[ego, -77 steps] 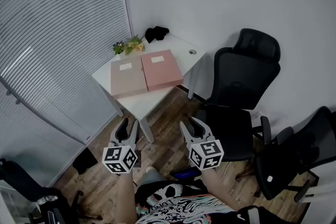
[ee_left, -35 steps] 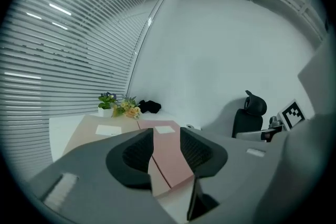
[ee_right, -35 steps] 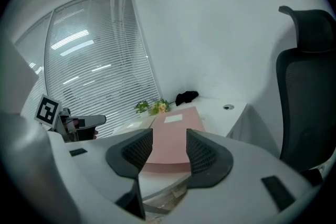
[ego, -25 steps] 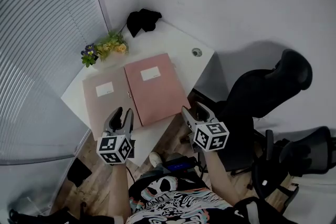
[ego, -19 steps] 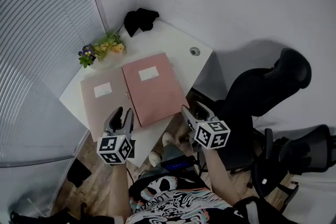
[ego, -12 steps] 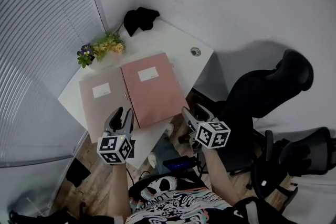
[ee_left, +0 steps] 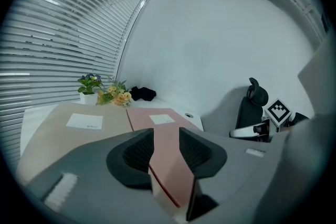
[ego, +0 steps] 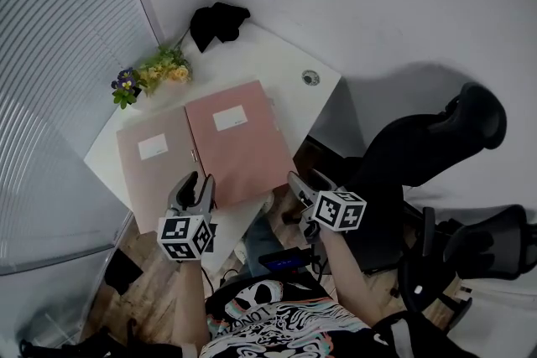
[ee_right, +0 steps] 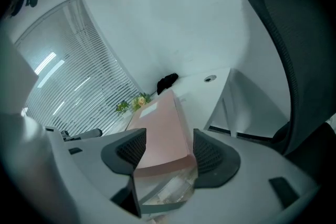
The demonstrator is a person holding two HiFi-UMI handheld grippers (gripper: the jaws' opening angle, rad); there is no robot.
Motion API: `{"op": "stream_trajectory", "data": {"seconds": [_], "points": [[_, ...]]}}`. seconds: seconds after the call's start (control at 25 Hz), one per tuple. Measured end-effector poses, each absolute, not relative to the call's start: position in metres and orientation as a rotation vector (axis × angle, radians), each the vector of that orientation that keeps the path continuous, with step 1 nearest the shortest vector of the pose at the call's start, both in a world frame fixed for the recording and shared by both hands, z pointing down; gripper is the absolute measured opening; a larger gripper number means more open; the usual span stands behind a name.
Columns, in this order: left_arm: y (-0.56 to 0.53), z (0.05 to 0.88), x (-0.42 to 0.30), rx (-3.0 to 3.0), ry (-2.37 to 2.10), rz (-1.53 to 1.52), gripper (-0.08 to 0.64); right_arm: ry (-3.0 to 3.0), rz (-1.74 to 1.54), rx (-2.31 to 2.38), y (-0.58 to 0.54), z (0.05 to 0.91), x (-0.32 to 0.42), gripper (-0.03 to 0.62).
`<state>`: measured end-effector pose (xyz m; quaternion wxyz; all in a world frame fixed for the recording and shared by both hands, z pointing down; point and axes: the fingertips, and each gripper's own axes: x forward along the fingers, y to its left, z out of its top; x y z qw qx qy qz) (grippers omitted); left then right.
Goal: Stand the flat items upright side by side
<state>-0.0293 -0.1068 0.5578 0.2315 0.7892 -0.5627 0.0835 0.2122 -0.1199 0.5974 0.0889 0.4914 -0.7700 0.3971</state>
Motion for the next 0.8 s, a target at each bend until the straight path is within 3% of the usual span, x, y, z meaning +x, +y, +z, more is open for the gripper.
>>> {"op": "stream_trajectory", "data": {"seconds": [0.32, 0.8], "points": [[-0.115, 0.581, -0.019, 2.160, -1.518, 0.337, 0.146, -2.226, 1.270, 1.392, -0.119, 0.634, 0.216, 0.291], [-0.121, 0.598, -0.015, 2.157, -1.492, 0.434, 0.146, -2.247, 1.760, 1.318, -0.129, 0.665, 0.211, 0.310]]}}
